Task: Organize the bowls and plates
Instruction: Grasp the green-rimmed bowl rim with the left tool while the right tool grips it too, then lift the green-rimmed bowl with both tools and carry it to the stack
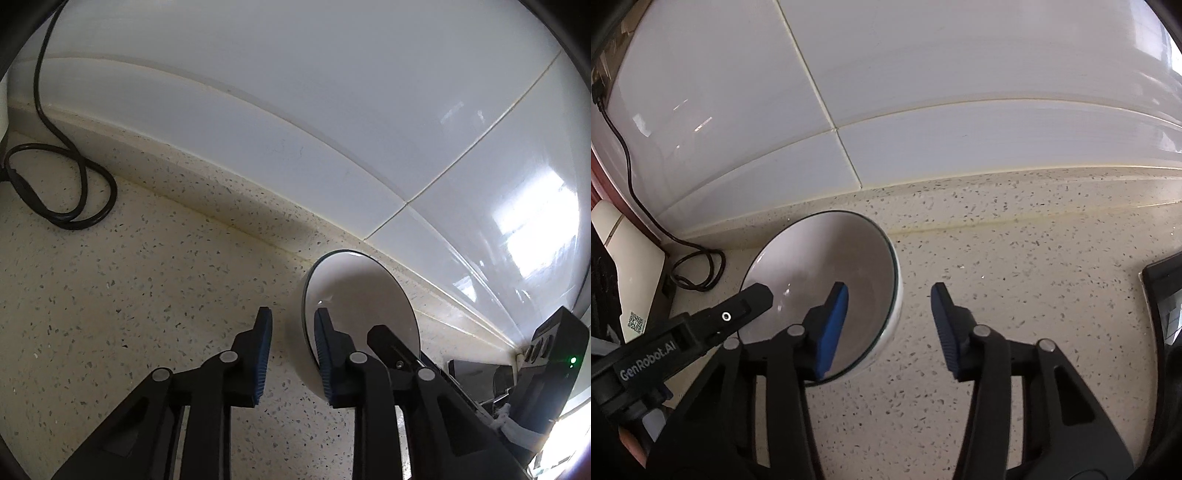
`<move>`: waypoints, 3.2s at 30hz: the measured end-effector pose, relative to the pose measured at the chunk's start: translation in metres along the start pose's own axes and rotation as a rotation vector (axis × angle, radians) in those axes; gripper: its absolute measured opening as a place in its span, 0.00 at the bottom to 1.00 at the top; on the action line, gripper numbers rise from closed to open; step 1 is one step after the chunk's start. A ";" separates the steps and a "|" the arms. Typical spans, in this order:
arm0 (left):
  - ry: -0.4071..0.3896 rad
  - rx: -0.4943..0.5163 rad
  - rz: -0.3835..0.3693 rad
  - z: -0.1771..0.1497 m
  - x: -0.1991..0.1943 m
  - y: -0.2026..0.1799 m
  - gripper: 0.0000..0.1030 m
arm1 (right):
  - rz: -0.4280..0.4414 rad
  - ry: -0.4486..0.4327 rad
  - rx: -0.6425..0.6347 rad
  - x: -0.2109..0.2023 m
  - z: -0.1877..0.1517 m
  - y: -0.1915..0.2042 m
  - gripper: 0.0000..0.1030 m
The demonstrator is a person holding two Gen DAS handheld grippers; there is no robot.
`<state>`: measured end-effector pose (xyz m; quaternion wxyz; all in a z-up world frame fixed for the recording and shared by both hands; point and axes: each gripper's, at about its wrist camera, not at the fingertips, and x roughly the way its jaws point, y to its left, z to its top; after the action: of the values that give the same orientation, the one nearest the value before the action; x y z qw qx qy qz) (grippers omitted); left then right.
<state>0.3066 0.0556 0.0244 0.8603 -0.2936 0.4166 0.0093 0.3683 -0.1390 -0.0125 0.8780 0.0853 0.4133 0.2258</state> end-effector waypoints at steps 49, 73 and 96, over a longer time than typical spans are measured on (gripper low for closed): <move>0.016 -0.030 0.149 0.000 -0.119 0.009 0.09 | 0.128 0.095 -0.145 -0.033 0.002 0.055 0.14; -0.147 -0.133 0.248 -0.053 -0.313 0.100 0.09 | 0.264 0.079 -0.349 -0.138 -0.079 0.218 0.18; -0.095 -0.178 0.258 -0.096 -0.304 0.167 0.09 | 0.144 0.115 -0.504 -0.100 -0.150 0.254 0.17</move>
<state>-0.0033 0.2137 0.1147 0.8415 -0.3119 0.4071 0.1702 0.1150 0.0327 0.0449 0.8283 -0.1198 0.3861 0.3878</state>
